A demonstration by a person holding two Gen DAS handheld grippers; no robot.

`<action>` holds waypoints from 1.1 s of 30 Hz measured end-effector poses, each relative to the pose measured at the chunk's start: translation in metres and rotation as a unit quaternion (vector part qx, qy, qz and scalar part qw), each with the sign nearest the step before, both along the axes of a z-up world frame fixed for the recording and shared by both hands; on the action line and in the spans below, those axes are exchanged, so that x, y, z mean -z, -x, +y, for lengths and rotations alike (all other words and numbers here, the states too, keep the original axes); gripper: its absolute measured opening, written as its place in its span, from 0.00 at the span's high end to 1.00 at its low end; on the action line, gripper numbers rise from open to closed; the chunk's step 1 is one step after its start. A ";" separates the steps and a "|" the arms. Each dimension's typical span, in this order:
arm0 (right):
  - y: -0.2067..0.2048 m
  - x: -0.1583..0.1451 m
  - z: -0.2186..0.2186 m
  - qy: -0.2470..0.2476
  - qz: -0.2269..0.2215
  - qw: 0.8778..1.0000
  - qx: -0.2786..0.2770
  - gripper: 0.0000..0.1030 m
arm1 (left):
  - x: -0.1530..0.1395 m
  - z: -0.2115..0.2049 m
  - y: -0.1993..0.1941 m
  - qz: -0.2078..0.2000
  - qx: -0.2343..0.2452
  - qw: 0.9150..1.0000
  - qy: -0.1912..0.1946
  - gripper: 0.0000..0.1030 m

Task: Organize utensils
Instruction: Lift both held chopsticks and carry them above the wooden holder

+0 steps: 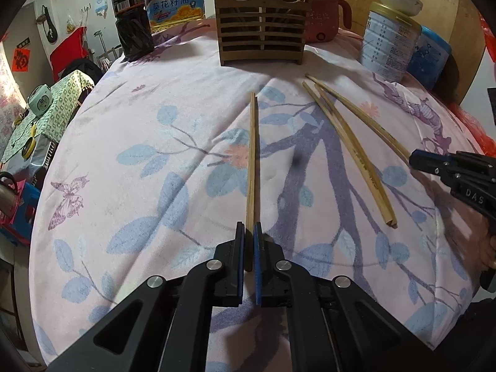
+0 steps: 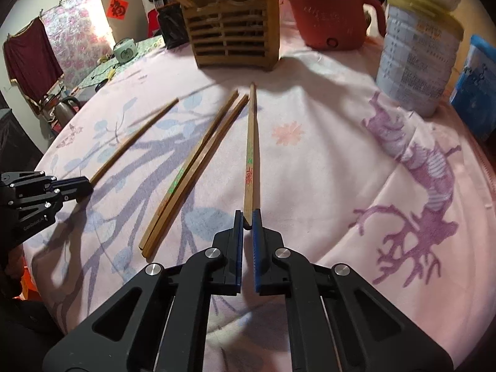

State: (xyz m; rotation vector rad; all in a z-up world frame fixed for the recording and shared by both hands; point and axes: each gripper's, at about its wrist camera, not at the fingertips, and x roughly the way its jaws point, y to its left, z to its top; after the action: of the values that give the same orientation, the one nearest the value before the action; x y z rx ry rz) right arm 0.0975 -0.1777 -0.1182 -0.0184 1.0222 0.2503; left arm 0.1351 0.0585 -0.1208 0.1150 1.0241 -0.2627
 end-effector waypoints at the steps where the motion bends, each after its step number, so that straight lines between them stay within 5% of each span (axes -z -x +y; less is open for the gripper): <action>1: 0.000 -0.002 -0.001 0.000 -0.004 1.000 0.002 0.94 | -0.003 0.000 -0.001 -0.003 0.000 1.000 0.002 0.94; 24: 0.003 -0.119 -0.029 -0.063 -0.135 0.987 0.054 0.94 | -0.113 -0.006 -0.020 -0.072 0.005 0.995 0.064 0.95; 33: 0.004 -0.141 -0.035 -0.078 -0.157 0.983 0.059 0.94 | -0.116 -0.003 -0.023 -0.026 0.014 0.998 0.052 0.95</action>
State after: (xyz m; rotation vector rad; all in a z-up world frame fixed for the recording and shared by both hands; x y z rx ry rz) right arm 0.0931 -0.2122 0.0226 0.1407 0.6839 0.2105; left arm 0.1577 0.0558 -0.0048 0.0413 0.9555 -0.3367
